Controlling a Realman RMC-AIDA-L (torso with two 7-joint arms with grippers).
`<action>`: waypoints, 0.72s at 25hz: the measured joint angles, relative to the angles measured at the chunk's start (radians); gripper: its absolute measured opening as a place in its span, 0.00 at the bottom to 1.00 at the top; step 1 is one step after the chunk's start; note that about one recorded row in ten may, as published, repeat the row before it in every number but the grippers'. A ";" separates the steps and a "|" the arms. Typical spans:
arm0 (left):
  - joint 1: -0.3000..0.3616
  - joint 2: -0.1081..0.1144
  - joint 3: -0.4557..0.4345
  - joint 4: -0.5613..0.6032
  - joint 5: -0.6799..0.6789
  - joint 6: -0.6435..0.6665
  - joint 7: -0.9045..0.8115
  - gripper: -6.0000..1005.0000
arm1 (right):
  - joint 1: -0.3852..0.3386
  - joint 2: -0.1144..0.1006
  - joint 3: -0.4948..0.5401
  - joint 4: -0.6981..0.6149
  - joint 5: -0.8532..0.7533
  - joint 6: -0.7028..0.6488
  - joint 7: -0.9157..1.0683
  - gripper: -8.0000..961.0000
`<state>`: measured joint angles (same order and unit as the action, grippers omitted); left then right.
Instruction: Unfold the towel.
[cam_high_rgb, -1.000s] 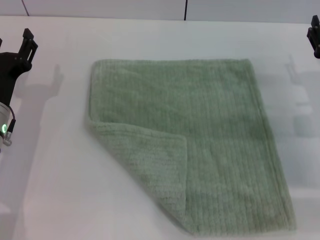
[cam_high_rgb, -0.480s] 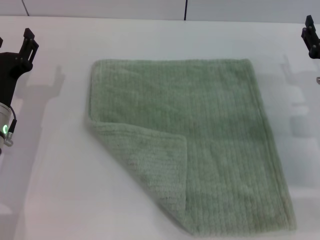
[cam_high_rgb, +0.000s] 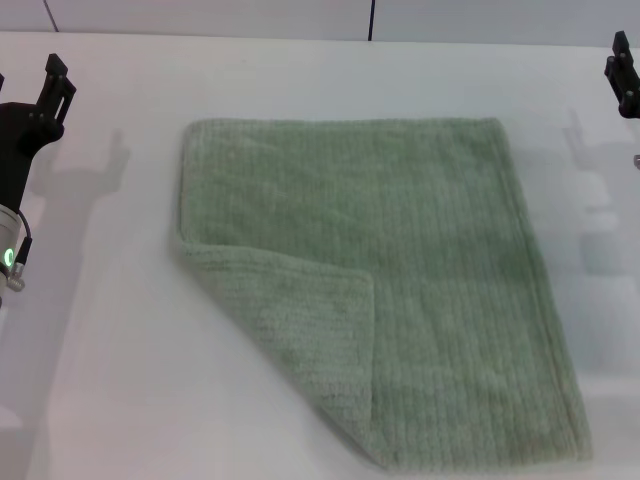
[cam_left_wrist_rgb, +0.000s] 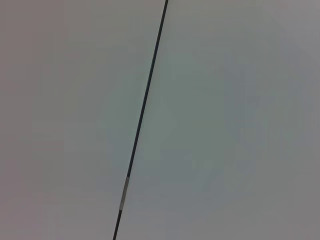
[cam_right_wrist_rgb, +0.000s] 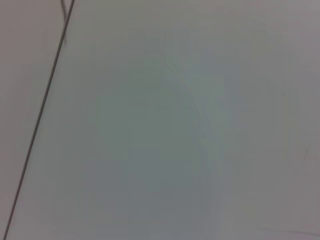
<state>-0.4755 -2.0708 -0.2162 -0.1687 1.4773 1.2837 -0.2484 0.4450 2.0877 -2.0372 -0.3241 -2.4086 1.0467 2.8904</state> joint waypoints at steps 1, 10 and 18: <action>0.000 0.000 0.000 0.000 0.000 0.000 0.000 0.80 | 0.001 0.000 -0.003 0.003 -0.002 -0.001 0.000 0.74; -0.001 0.001 0.000 0.003 0.000 0.000 0.000 0.80 | -0.003 0.000 -0.025 -0.039 -0.008 -0.041 0.004 0.53; 0.004 0.002 0.000 0.009 0.000 0.000 0.000 0.80 | -0.063 -0.001 -0.016 -0.291 -0.009 -0.312 -0.092 0.22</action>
<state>-0.4717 -2.0693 -0.2163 -0.1598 1.4772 1.2841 -0.2485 0.3822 2.0869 -2.0529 -0.6155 -2.4175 0.7349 2.7985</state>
